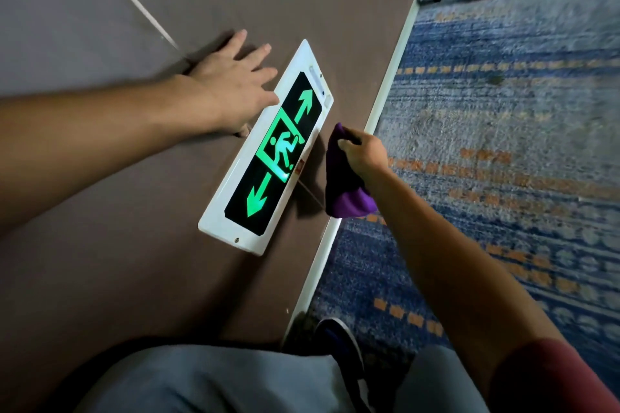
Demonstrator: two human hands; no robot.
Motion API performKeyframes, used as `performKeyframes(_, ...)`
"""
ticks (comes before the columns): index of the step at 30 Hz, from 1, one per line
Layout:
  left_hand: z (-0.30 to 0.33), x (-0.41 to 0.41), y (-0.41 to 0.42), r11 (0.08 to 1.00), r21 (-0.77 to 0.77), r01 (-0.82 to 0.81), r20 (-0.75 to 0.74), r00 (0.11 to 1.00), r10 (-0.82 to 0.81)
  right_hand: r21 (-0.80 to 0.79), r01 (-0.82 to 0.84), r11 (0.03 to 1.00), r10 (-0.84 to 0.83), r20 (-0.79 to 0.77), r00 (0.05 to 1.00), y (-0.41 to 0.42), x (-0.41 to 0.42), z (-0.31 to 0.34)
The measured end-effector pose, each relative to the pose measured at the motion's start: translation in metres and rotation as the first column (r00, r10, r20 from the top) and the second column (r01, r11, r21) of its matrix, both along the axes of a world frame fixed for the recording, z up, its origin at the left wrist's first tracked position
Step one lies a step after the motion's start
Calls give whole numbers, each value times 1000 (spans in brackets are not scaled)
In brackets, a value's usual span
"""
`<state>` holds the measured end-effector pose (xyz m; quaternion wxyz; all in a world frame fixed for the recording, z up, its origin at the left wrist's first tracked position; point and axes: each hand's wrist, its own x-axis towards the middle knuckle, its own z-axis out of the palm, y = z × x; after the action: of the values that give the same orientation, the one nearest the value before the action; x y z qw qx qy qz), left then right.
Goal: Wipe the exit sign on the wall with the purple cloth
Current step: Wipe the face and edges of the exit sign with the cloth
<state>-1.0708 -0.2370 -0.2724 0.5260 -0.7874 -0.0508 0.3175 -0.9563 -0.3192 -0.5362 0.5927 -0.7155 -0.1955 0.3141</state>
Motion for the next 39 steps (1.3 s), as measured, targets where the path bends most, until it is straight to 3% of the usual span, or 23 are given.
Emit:
performKeyframes(4,3,8,4,1000,4,-27,-11,1000,27,-48,-43,998,48,111,993,21,25,10)
performKeyframes(10,15,7,20,997,-56,-46,-1,999,46,-26,-108,994,109,56,992,47,50,12)
performKeyframes(14,19,4,25,996,-82,-44,-27,999,42,11,34,999,-35,40,999,60,72,16)
performKeyframes(17,13,10,23,997,-74,-33,-38,999,30,3,-24,1000,24,-11,1000,68,76,15)
performKeyframes(20,12,12,21,995,-87,-40,-28,999,38,25,-82,996,83,-52,995,73,52,14)
performKeyframes(24,12,13,19,996,-71,-58,-47,997,54,83,20,996,-11,-119,993,62,4,10)
performKeyframes(33,18,15,14,993,-57,-99,-106,990,93,110,-14,994,24,-90,996,-6,-147,-8)
performKeyframes(39,17,19,15,994,-37,-107,-141,985,101,115,4,993,0,-27,1000,-6,-138,-3)
